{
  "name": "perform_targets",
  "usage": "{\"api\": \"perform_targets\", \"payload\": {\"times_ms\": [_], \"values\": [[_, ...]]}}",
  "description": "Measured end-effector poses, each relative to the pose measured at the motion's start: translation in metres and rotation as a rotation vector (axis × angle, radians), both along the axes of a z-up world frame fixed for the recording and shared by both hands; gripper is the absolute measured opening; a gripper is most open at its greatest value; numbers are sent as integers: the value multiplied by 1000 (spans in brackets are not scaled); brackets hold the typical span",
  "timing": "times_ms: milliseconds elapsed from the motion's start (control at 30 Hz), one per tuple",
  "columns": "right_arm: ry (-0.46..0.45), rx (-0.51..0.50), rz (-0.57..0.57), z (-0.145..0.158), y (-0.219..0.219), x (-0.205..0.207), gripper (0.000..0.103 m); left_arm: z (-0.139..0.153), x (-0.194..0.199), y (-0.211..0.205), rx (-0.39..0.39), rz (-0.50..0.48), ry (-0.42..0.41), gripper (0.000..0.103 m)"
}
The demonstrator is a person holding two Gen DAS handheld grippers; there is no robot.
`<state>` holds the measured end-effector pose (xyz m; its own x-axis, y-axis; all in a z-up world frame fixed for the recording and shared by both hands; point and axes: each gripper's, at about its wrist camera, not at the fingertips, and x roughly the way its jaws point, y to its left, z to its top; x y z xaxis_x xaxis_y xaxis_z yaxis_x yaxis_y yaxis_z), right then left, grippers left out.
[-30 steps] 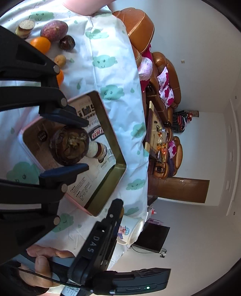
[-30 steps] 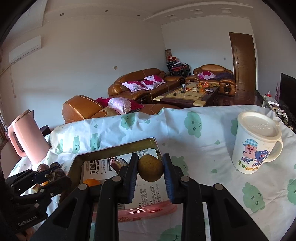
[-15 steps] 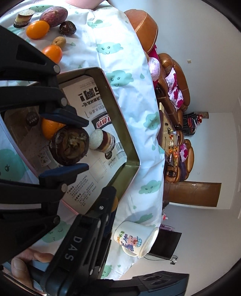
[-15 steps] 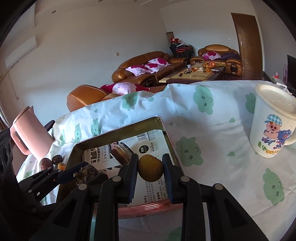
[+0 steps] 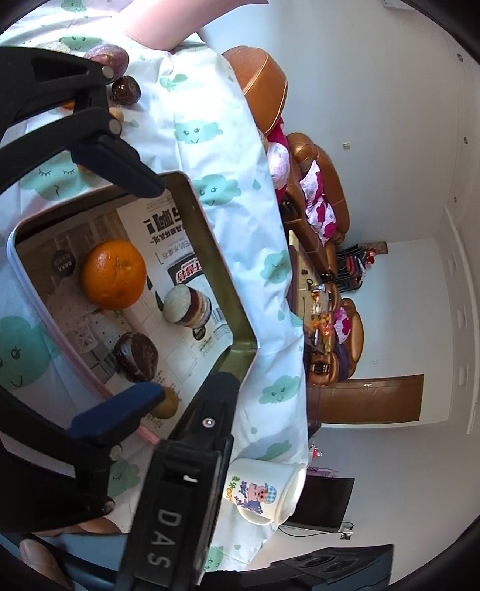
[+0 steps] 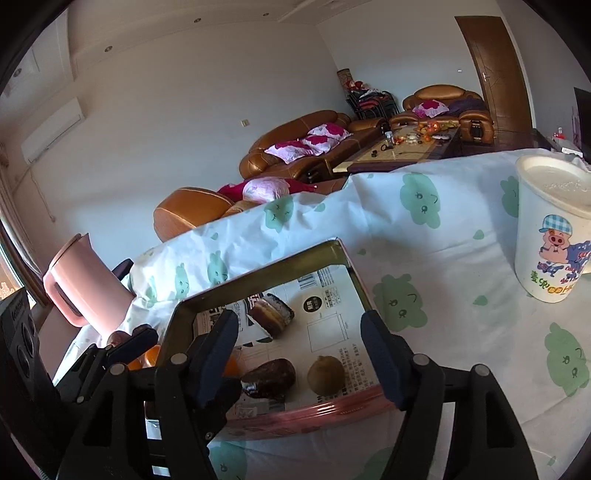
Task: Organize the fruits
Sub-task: 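Lower the kiwi into the tin with the right tool while the left tool releases the mangosteen there, then grasp an orange from the cloth with the right tool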
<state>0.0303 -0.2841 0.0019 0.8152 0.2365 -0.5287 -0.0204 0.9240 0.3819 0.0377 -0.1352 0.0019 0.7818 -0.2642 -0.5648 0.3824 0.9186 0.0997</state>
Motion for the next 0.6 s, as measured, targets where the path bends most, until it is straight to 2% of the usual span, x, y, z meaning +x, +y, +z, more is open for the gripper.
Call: {"api": "perform_targets", "payload": {"times_ms": [100,267,600], "values": [[-55,-28,-58,7,-4,-8,71,2,-3,2,6,9,-19,103],[-95,-43,-136,8,-13,-12,71,1,-4,4,22,25,-26,103],[-126,-135,-184,6,-10,-17,71,1,-8,22,10,59,-26,103]]}}
